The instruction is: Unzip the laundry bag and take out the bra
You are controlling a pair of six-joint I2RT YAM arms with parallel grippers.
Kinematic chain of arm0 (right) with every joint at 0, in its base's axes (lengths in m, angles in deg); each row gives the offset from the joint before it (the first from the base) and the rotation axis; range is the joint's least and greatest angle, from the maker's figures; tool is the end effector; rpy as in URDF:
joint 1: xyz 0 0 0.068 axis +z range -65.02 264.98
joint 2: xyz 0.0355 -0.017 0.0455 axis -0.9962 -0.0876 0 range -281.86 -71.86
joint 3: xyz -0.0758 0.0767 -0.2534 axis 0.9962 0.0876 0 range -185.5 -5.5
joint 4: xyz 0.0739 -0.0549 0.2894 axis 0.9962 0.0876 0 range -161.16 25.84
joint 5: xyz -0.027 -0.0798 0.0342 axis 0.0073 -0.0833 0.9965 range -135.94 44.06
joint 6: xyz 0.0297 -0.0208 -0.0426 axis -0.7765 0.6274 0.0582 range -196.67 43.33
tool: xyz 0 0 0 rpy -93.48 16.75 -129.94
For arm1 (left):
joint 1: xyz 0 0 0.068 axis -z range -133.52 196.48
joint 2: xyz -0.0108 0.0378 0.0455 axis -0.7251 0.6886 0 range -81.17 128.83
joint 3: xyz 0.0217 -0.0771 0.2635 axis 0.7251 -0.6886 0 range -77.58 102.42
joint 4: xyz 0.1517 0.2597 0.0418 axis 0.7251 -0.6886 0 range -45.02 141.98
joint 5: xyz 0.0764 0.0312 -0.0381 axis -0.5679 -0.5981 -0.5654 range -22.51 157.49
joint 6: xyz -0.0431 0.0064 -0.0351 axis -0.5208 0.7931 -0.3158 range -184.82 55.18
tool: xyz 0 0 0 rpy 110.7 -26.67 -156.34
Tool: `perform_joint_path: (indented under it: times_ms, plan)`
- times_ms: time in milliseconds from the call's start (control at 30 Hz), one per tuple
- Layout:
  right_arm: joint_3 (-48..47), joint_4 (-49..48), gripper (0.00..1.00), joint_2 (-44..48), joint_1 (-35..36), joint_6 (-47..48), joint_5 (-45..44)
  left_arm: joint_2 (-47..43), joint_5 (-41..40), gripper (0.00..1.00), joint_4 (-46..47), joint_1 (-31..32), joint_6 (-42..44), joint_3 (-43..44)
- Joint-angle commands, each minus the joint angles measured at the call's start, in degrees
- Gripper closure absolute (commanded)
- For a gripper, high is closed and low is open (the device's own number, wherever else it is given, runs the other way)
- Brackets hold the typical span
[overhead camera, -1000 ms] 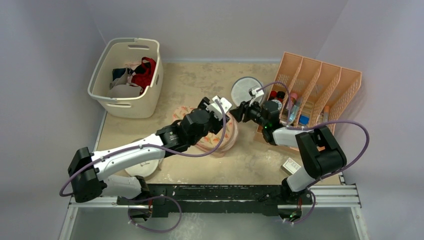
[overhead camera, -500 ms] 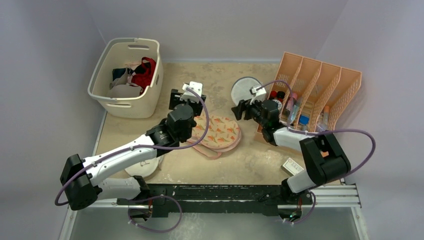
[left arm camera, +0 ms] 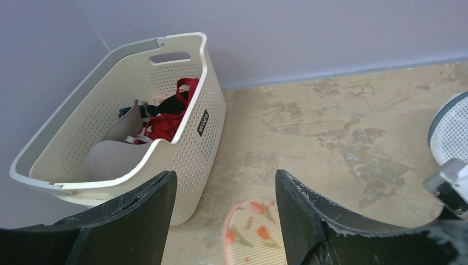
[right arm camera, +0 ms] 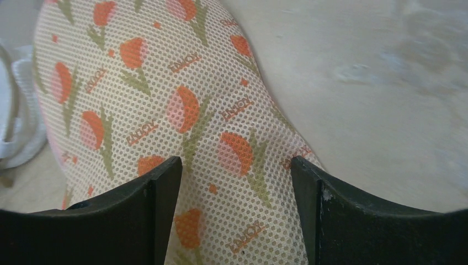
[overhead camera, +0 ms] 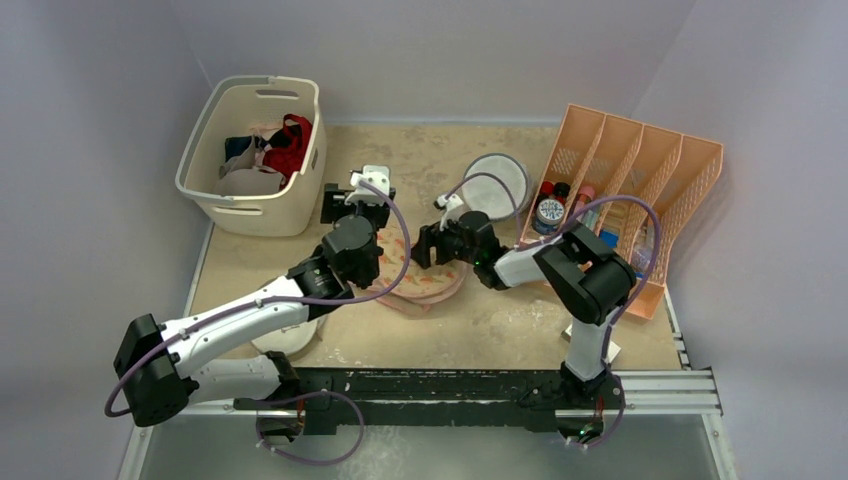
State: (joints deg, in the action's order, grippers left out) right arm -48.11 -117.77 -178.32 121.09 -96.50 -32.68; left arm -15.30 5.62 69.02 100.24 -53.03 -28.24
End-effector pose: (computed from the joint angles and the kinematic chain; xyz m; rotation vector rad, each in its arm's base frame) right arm 0.3047 0.2333 0.1027 -0.4423 1.9105 0.8756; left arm 0.2035 -0.2201 0.3329 0.0443 1.5721 0.2666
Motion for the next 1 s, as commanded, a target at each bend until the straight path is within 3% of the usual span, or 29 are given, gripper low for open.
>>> perform_joint_path:
  times_ms: [0, 233, 367, 500, 700, 967]
  plan:
    - [-3.90, -1.64, 0.25, -1.64, 4.72, -5.24, 2.83, -2.83, -2.60, 0.35, 5.49, -0.06, 2.93, -0.83]
    - [-5.78, 3.36, 0.23, 3.77, 5.89, -6.24, 4.68, -5.49, -3.27, 0.35, 7.98, -0.89, 3.77, -2.32]
    - [-6.00, 11.70, 0.22, 11.14, 5.99, 1.34, 0.85, -6.30, -3.76, 0.35, 8.08, -1.12, 4.04, -2.32]
    - [-1.46, 13.15, 0.22, 19.03, 7.67, 13.61, -2.21, -8.12, -4.38, 0.35, 8.99, -1.49, 4.50, -2.63]
    - [3.33, 14.79, 0.23, 25.52, 17.58, 25.95, -12.19, -10.67, -5.31, 0.34, 11.98, -2.96, 4.27, -4.40]
    - [-1.18, 23.98, 0.25, 23.76, 28.47, 35.49, -23.59, -11.90, -5.62, 0.33, 12.14, -6.17, 2.18, -4.74]
